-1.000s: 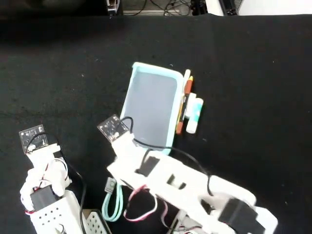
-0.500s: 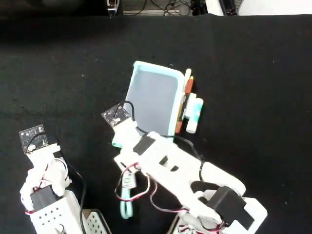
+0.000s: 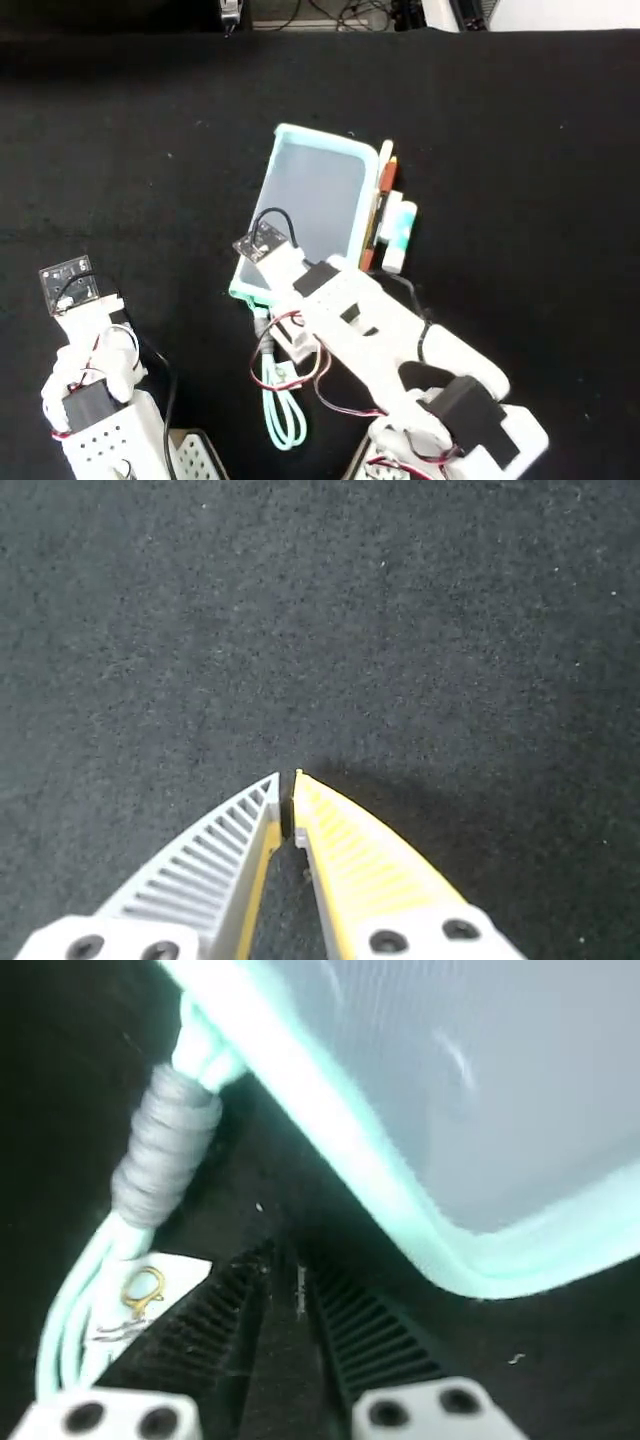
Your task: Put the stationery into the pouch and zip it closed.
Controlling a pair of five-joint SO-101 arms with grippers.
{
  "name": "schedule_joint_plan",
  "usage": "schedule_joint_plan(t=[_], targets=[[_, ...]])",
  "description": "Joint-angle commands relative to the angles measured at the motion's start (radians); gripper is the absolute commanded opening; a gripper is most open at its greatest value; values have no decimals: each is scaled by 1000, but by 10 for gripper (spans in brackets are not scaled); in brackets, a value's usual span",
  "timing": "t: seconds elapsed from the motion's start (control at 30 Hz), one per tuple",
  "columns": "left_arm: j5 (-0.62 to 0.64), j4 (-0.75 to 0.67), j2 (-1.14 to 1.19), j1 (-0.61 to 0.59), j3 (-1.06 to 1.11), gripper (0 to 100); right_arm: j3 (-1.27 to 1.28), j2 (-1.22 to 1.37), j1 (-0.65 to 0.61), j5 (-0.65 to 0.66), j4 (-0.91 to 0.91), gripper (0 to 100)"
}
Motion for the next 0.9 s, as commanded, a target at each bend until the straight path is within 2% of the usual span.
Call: schedule_joint_plan(t=[0.0,0.13,0.23,0.33,0.7,0.87], targets=[[8,12,-3,-5,13,44,-65,-113,-26,3,38,114],[8,12,-3,-5,13,44,-50,-185,-135,-46,54,287],[8,12,-3,-5,13,44,-30,-189,-232,-49,37,351],[8,12,-3,-5,13,44,4,-189,-278,-46,-18,353],[8,12,-3,-5,13,44,177,-189,-278,-52,-358,353],[8,12,-3,-5,13,44,196,-189,-262,-52,-356,353]])
